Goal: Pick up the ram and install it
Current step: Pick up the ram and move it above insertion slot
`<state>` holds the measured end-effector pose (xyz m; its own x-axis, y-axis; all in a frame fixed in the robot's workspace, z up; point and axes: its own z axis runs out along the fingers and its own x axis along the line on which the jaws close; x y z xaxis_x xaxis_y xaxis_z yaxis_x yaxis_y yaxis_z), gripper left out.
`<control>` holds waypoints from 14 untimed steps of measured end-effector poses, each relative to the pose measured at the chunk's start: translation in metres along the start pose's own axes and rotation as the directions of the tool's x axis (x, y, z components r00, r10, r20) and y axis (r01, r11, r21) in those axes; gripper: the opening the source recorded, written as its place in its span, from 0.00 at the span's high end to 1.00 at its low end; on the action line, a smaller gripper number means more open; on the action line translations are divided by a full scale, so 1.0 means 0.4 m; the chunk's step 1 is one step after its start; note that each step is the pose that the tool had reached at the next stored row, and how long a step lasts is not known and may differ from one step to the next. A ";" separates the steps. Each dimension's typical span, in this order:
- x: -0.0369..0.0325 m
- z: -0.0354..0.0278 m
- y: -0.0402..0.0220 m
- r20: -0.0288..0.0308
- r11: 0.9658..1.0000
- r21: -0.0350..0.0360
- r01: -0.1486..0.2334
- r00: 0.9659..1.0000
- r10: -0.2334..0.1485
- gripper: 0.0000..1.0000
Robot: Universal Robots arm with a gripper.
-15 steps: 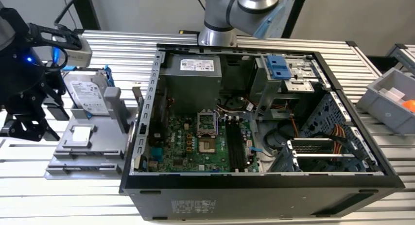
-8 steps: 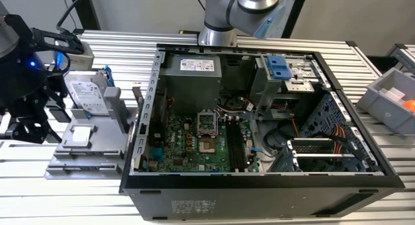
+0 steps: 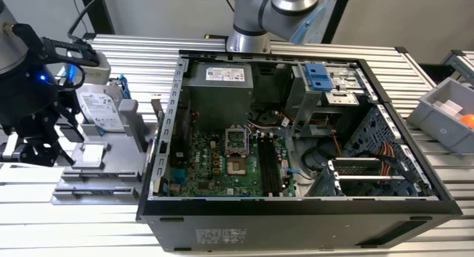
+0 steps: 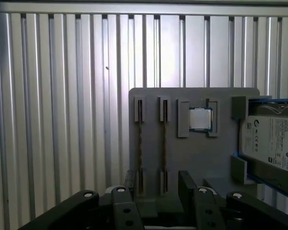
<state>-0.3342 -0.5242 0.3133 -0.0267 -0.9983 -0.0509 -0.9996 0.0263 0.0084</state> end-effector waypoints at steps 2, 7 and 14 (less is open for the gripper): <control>0.000 0.005 -0.001 0.000 1.000 0.000 0.000 1.000 0.000 0.00; 0.001 0.016 -0.003 -0.001 1.000 0.000 0.000 1.000 0.000 0.00; 0.002 0.035 -0.006 -0.001 1.000 0.000 0.000 1.000 0.000 0.00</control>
<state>-0.3321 -0.5242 0.2995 -0.0267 -0.9984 -0.0495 -0.9996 0.0263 0.0084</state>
